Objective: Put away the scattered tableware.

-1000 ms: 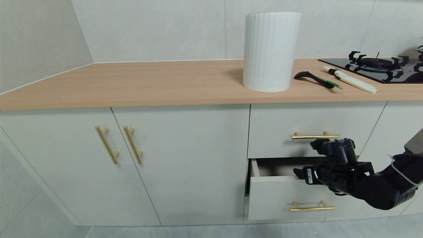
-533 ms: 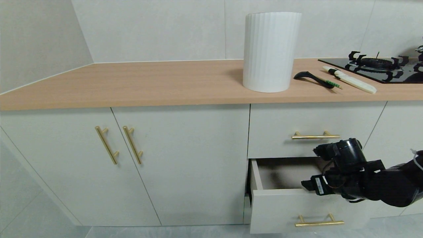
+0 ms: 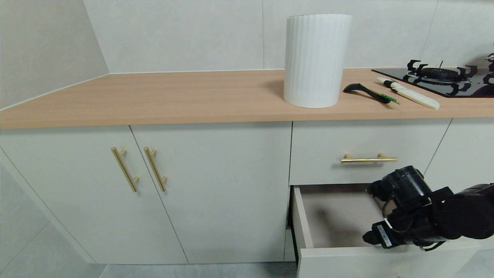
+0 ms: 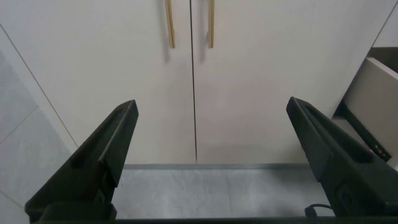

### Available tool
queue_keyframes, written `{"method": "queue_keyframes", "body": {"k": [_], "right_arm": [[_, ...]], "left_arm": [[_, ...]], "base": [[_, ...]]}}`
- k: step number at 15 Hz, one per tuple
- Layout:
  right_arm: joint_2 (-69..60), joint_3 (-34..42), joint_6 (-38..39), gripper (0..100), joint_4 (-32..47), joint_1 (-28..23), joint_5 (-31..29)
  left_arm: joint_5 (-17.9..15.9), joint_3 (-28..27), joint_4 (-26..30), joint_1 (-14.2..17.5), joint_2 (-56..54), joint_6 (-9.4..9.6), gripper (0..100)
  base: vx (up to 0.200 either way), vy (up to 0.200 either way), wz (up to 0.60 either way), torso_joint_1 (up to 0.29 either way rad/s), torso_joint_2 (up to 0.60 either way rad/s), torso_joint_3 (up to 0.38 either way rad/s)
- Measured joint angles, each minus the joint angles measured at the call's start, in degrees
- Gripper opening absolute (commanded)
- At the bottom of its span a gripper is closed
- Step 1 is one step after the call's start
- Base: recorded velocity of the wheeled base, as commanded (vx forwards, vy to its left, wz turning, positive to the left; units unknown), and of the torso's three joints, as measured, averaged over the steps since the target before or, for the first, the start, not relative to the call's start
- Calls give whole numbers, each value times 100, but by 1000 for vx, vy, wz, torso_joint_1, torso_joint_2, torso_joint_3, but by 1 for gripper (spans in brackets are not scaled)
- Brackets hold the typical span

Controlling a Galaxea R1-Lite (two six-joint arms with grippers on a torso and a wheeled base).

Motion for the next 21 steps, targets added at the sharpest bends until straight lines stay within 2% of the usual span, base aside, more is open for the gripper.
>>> {"method": "queue_keyframes", "body": {"k": [4,11,15,19,21], "right_arm": [[-245,-94,-273,100,1232,188,-27],[-540,-121,-612,100,2640,573,-66],[-606,-308,-480,100,2678,623,-57],[-859,-820,356,100,2665,560,-16],[-1083,-1045,457,100,2599,408,2]], "left_arm": [[0,0,0,0,0,1,100],[0,0,0,0,0,0,100],[0,0,2,0,0,0,100],[0,0,0,0,0,0,100],[0,-2,0,0,0,1,100]], "base": [[0,0,0,0,0,0],[0,0,0,0,0,0],[0,0,0,0,0,0],[0,0,0,0,0,0],[0,0,0,0,0,0]]}}
